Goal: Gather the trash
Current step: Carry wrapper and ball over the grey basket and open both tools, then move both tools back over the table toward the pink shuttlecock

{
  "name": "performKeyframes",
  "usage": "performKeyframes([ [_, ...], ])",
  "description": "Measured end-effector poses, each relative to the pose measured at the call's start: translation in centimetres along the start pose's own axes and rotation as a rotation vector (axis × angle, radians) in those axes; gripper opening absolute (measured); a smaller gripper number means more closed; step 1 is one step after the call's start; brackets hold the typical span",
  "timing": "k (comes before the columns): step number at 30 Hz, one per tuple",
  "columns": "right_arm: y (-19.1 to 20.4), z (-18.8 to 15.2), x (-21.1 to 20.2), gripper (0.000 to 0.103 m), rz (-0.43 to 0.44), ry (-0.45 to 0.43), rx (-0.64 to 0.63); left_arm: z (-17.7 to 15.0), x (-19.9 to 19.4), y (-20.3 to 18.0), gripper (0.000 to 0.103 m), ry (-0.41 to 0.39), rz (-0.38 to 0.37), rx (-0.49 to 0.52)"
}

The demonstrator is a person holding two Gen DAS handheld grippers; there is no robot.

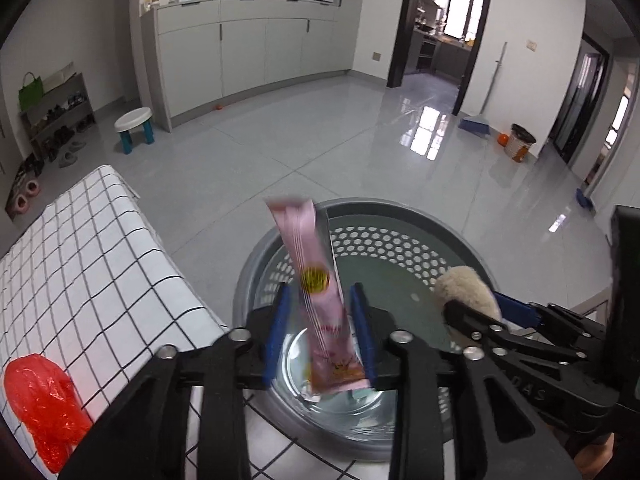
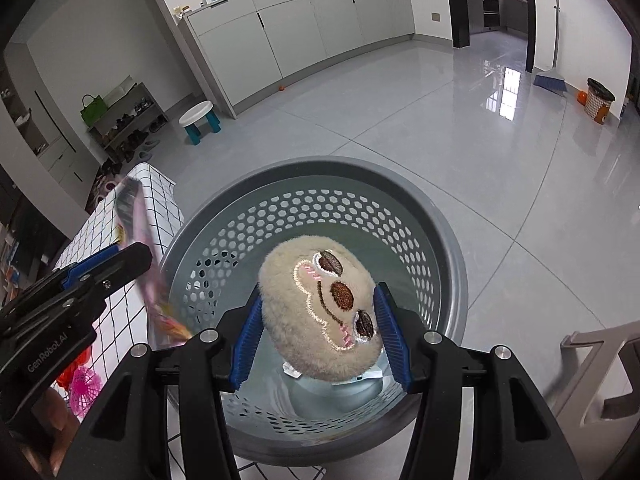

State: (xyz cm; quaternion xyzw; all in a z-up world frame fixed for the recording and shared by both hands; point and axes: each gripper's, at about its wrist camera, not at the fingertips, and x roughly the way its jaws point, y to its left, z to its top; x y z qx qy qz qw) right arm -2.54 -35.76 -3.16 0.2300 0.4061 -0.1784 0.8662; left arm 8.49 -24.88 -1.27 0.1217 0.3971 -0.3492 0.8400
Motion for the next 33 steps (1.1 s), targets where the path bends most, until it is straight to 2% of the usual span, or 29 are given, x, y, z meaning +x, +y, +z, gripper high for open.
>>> performKeyframes([
  [3, -0.3, 0.2, -0.3, 0.054, -0.006, -0.007, -0.001, 0.0, -0.1, 0.0, 0.049, -0.004, 0.008, 0.001],
  [5, -0.5, 0.3, -0.6, 0.058, -0.007, -0.016, 0.003, 0.0, -0.3, -0.1, 0.071, -0.016, 0.023, 0.004],
  [6, -0.6, 0.4, -0.9, 0.064, -0.007, -0.026, 0.007, -0.1, -0.5, -0.2, 0.072, -0.022, 0.025, 0.005],
  [7, -0.6, 0.4, -1.1, 0.07, -0.006, -0.035, 0.009, -0.1, -0.7, -0.2, 0.073, -0.027, 0.026, 0.007],
  [8, -0.7, 0.4, -1.3, 0.07, -0.007, -0.046, 0.014, -0.1, -0.7, -0.3, 0.073, -0.025, 0.026, 0.008],
  [23, 0.2, -1.0, -1.2, 0.07, -0.01, -0.029, -0.001, -1.6, -0.7, 0.9, 0.073, 0.027, 0.05, -0.013],
  [33, 1.6, -2.5, -1.6, 0.07, -0.007, -0.016, -0.021, -3.3, -3.5, 2.1, 0.076, -0.003, 0.052, -0.048],
])
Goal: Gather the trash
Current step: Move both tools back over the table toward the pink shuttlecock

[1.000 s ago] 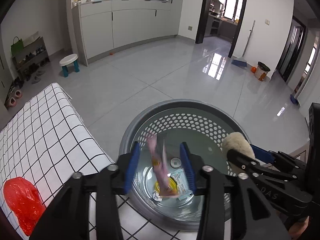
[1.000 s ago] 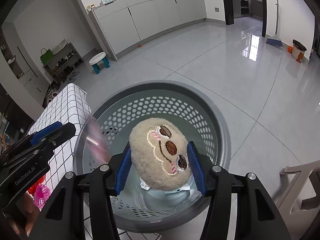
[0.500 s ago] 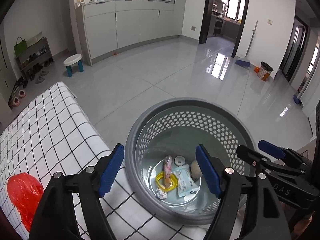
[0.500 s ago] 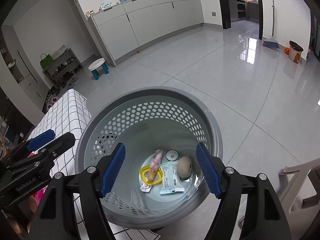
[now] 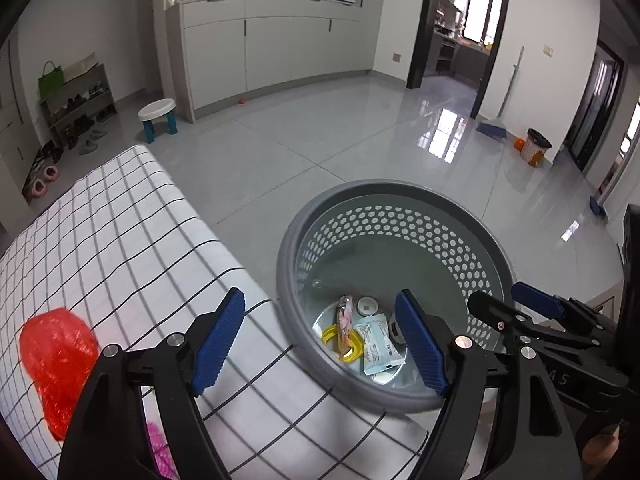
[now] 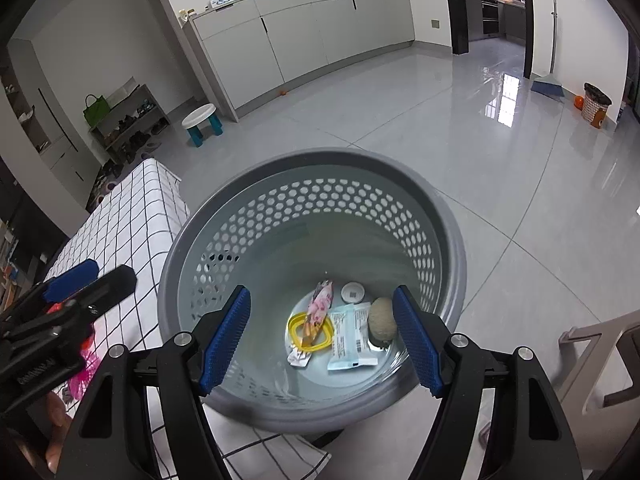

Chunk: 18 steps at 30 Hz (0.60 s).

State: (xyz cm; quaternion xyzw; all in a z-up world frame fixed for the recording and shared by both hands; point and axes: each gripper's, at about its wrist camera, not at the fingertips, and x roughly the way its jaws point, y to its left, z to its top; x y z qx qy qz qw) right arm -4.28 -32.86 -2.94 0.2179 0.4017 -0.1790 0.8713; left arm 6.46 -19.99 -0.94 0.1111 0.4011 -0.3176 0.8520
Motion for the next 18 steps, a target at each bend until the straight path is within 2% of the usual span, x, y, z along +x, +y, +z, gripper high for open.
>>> performKeyframes([
  [7, 1.9, -1.0, -0.9, 0.07, 0.027, 0.002, -0.039, -1.2, -2.3, 1.2, 0.079, -0.029, 0.022, -0.036],
  [18, 5.9, -2.9, -1.7, 0.07, 0.087, 0.024, -0.1, -3.3, -5.2, 5.1, 0.079, -0.012, 0.06, -0.084],
])
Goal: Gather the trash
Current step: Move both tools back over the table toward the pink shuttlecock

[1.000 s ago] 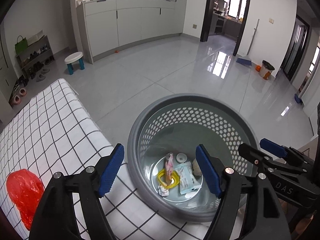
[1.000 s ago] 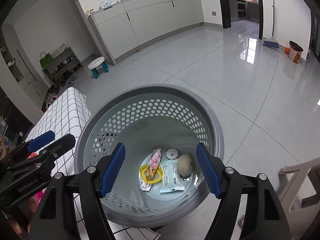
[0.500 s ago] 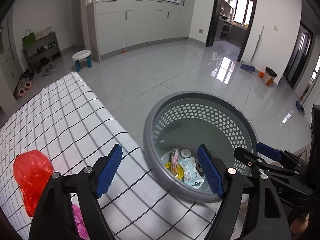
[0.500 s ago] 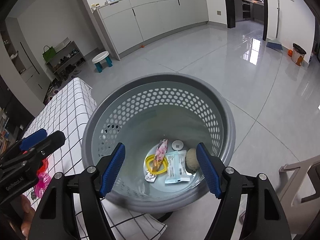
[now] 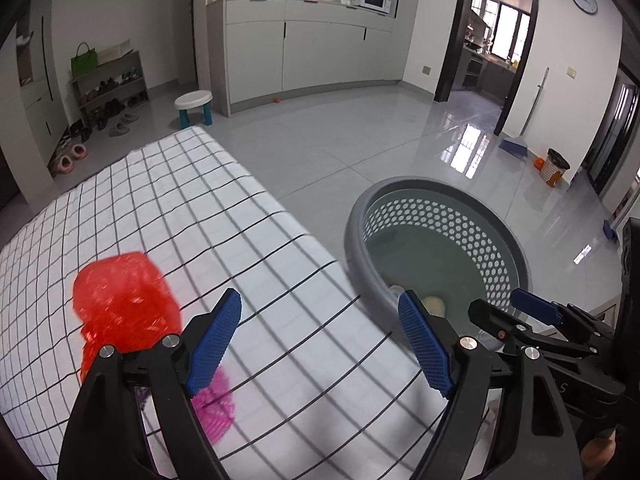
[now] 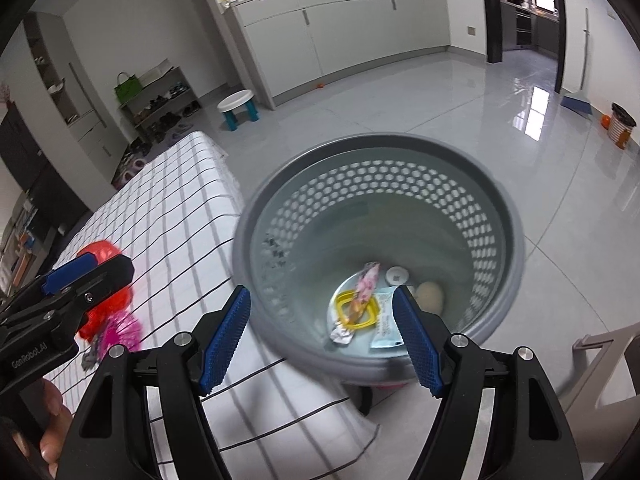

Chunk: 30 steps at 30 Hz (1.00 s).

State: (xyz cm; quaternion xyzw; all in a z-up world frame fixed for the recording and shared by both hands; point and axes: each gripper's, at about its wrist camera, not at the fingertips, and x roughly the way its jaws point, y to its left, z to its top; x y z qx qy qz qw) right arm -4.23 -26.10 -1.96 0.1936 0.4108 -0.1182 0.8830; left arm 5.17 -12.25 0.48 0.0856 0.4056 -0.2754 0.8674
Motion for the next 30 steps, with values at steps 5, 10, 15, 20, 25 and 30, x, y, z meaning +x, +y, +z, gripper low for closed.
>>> performKeyframes([
  [5, 2.1, -0.5, 0.2, 0.07, 0.024, 0.009, -0.036, -0.7, -1.5, 2.0, 0.079, -0.018, 0.03, -0.017],
  [10, 4.0, -0.8, 0.1, 0.07, 0.045, 0.01, -0.073, -1.5, -3.2, 3.8, 0.081, -0.046, 0.047, -0.052],
  [15, 5.4, -1.0, 0.5, 0.07, 0.06, 0.021, -0.1, -2.2, -4.0, 5.7, 0.082, -0.063, 0.072, -0.088],
  [20, 6.6, -1.2, 0.6, 0.07, 0.07, 0.028, -0.125, -3.1, -4.5, 8.0, 0.082, -0.064, 0.087, -0.134],
  [25, 8.2, -1.4, 0.9, 0.07, 0.086, 0.039, -0.154, -4.0, -5.3, 9.9, 0.087, -0.076, 0.116, -0.165],
  [30, 10.0, -1.8, 0.9, 0.07, 0.094, 0.029, -0.197, -4.9, -6.1, 11.4, 0.09, -0.088, 0.154, -0.184],
])
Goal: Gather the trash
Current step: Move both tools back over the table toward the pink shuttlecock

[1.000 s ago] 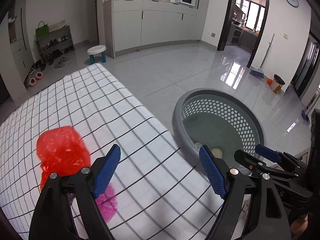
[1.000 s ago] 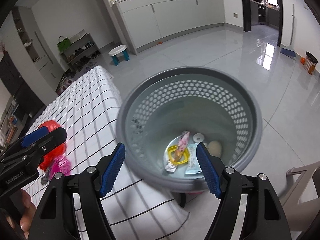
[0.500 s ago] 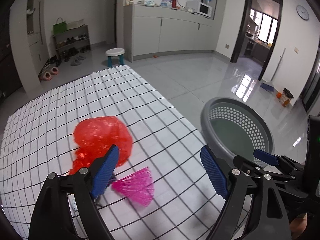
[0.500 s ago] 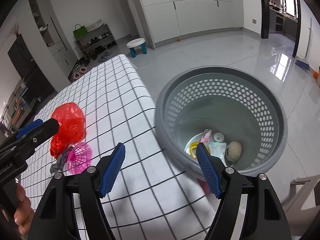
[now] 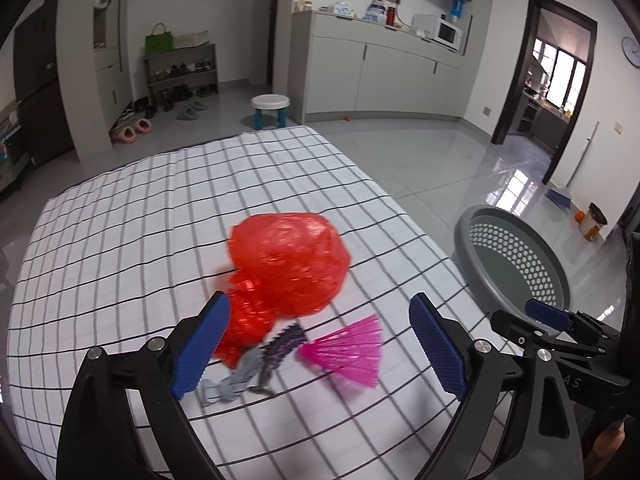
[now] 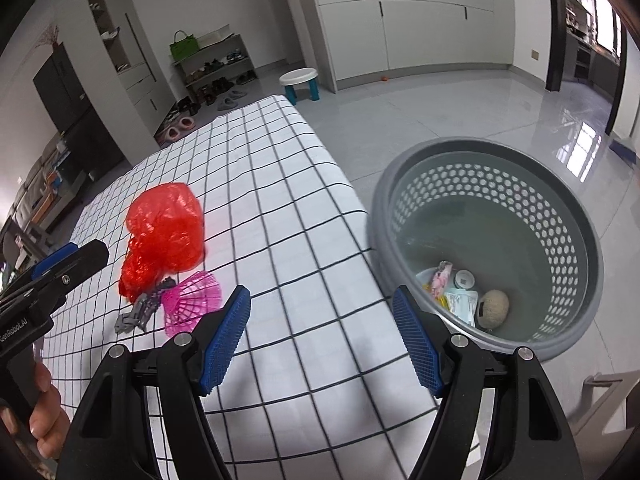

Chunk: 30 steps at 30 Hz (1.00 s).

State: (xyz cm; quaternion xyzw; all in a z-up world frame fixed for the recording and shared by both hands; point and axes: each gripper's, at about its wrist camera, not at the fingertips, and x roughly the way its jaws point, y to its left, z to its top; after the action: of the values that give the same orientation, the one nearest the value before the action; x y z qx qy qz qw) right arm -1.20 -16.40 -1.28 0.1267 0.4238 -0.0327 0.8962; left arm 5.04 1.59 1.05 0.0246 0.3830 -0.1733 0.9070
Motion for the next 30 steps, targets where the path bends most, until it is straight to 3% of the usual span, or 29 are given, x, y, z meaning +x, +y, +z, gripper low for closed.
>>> performKeyframes([
  [18, 5.4, -1.5, 2.1, 0.07, 0.088, 0.053, -0.134, -3.5, -2.4, 5.1, 0.093, 0.006, 0.106, -0.118],
  [30, 6.2, -1.5, 3.2, 0.07, 0.113, 0.081, -0.144, -4.5, -3.0, 7.5, 0.093, -0.003, 0.175, -0.175],
])
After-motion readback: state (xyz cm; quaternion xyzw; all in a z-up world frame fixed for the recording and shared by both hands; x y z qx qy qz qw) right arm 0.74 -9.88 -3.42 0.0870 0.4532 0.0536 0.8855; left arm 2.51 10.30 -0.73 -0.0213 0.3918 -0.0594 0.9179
